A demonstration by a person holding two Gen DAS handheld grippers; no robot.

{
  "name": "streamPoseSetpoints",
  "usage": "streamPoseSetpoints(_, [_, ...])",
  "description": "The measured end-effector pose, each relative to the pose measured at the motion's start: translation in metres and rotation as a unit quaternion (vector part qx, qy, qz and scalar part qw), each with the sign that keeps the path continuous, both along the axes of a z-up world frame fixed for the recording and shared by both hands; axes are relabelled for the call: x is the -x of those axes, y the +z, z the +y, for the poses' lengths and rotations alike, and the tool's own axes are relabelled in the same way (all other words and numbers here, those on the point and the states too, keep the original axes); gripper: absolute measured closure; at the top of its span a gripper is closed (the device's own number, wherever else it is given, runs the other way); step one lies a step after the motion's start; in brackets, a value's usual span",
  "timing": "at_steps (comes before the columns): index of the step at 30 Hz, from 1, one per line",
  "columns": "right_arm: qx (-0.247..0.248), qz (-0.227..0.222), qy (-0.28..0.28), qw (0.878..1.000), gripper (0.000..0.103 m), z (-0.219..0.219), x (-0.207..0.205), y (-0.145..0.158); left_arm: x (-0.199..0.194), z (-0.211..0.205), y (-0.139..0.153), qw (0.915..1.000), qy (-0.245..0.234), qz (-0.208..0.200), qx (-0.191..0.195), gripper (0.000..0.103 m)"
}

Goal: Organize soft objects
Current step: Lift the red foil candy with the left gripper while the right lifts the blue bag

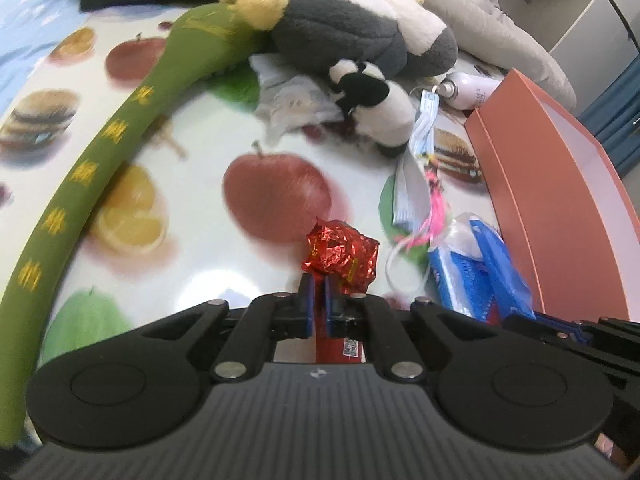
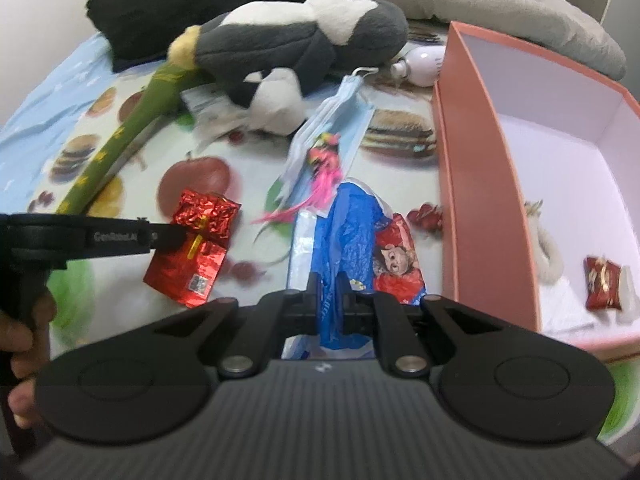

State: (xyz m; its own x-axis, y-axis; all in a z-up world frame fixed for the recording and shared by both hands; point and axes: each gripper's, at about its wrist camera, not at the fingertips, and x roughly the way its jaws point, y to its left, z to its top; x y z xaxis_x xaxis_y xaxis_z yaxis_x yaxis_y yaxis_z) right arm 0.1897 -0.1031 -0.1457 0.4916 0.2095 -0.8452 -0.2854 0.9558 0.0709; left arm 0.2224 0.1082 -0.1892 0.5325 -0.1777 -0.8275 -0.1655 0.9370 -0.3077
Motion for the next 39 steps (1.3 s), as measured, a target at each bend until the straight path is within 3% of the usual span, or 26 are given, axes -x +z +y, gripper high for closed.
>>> streamPoseSetpoints(10, [-0.054, 0.031, -0.006, 0.998, 0.086, -0.013, 0.026, 0.0, 0.042, 0.009, 0.002, 0.9999, 0.002, 0.011, 0.004, 0.096])
streamPoseSetpoints(13, [-0.061, 0.021, -0.005, 0.998, 0.064, -0.017, 0.026, 0.005, 0.042, 0.009, 0.003, 0.9999, 0.001, 0.013, 0.002, 0.092])
streamPoseSetpoints(14, [-0.064, 0.019, -0.004, 0.998, 0.052, -0.018, 0.026, 0.006, 0.041, 0.009, 0.003, 0.9999, 0.0, 0.012, 0.004, 0.09])
streamPoseSetpoints(15, [-0.067, 0.018, -0.002, 0.998, 0.041, -0.019, 0.025, 0.006, 0.04, 0.008, 0.003, 0.9999, -0.001, 0.011, 0.007, 0.081])
streamPoseSetpoints(16, [-0.069, 0.017, -0.002, 0.997, 0.037, -0.02, 0.024, 0.006, 0.04, 0.008, 0.004, 0.9999, -0.001, 0.009, 0.009, 0.068])
streamPoseSetpoints(17, [-0.072, 0.017, -0.001, 0.997, 0.032, -0.02, 0.023, 0.006, 0.04, 0.007, 0.005, 0.9999, 0.0, 0.005, 0.009, 0.063])
streamPoseSetpoints(19, [-0.082, 0.028, -0.004, 0.996, 0.032, -0.021, 0.019, 0.002, 0.039, 0.005, 0.007, 1.0, 0.0, -0.002, 0.005, 0.051])
streamPoseSetpoints(22, [-0.097, 0.025, -0.013, 0.995, 0.032, -0.024, 0.013, -0.004, 0.037, 0.002, 0.007, 1.0, -0.003, -0.001, 0.003, 0.048])
streamPoseSetpoints(26, [-0.078, -0.002, -0.012, 0.997, 0.032, -0.02, 0.009, -0.007, 0.033, 0.0, 0.004, 1.0, 0.005, 0.002, 0.001, 0.047])
streamPoseSetpoints(34, [-0.076, 0.009, 0.009, 0.997, 0.034, -0.019, 0.003, -0.018, 0.02, -0.01, 0.0, 0.9999, 0.014, 0.006, -0.008, 0.047])
streamPoseSetpoints(37, [-0.077, 0.019, 0.012, 0.997, 0.044, -0.017, 0.002, -0.022, 0.015, -0.015, -0.003, 0.9996, 0.017, 0.011, -0.017, 0.047])
streamPoseSetpoints(39, [-0.067, 0.024, 0.006, 0.997, 0.06, -0.017, 0.001, -0.025, 0.013, -0.018, -0.005, 0.9993, 0.02, 0.014, -0.03, 0.047])
